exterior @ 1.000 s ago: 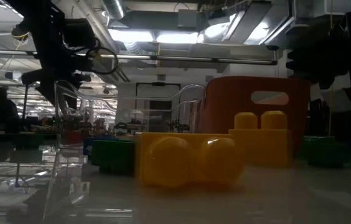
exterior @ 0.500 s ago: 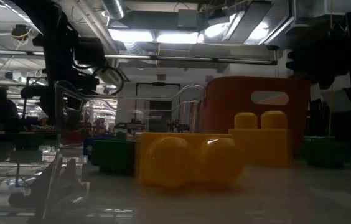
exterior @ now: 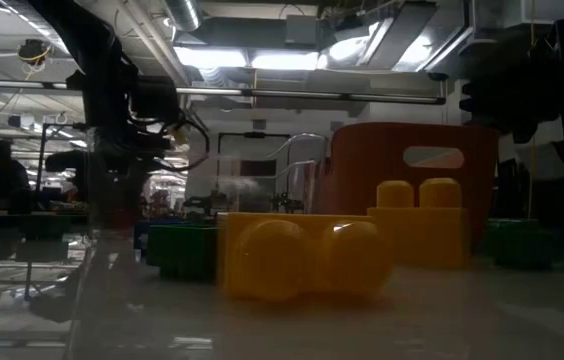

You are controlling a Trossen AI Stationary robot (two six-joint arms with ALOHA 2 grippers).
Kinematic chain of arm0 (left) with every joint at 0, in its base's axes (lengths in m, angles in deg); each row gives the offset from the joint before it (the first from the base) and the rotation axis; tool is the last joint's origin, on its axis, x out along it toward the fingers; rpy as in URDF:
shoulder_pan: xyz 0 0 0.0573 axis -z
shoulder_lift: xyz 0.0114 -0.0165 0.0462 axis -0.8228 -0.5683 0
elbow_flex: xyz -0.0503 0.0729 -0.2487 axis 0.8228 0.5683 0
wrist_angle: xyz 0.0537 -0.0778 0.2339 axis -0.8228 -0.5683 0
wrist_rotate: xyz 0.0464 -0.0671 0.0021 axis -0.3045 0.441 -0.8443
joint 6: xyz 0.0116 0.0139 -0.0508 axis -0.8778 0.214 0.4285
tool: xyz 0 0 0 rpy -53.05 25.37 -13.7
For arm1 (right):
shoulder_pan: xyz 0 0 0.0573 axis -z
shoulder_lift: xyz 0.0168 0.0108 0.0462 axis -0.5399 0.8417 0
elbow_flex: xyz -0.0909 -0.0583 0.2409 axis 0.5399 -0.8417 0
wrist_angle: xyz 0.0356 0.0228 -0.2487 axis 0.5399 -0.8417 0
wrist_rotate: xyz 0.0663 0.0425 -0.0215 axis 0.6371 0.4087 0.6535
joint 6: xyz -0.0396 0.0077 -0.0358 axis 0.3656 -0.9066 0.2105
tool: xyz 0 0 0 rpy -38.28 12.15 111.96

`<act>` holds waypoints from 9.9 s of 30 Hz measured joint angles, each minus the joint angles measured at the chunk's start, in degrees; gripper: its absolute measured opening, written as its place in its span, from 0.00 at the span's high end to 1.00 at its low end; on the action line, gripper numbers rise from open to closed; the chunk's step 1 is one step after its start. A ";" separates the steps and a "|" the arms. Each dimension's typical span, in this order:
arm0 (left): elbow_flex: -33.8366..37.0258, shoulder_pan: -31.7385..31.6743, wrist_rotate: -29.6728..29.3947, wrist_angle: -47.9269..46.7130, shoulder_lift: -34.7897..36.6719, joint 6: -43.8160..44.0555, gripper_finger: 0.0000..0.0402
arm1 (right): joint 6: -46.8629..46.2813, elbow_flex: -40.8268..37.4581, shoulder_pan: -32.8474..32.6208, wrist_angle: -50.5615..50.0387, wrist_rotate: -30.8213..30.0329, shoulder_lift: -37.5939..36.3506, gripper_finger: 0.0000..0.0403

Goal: Sort blocks by size
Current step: Put the small red block into the transparent bin, then put the small blue game piece into the transparent bin

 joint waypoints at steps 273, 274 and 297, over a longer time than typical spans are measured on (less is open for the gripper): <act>-3.20 39.88 -29.82 63.13 -3.12 44.88 0.48 | 18.01 52.53 11.98 10.64 34.80 89.96 0.51; -3.20 39.73 -29.82 63.08 -3.12 44.90 0.48 | 17.99 52.53 11.98 10.64 34.80 89.96 0.51; -3.17 42.23 -28.42 47.42 1.37 46.23 0.48 | 18.05 52.55 11.96 10.56 35.18 89.83 0.51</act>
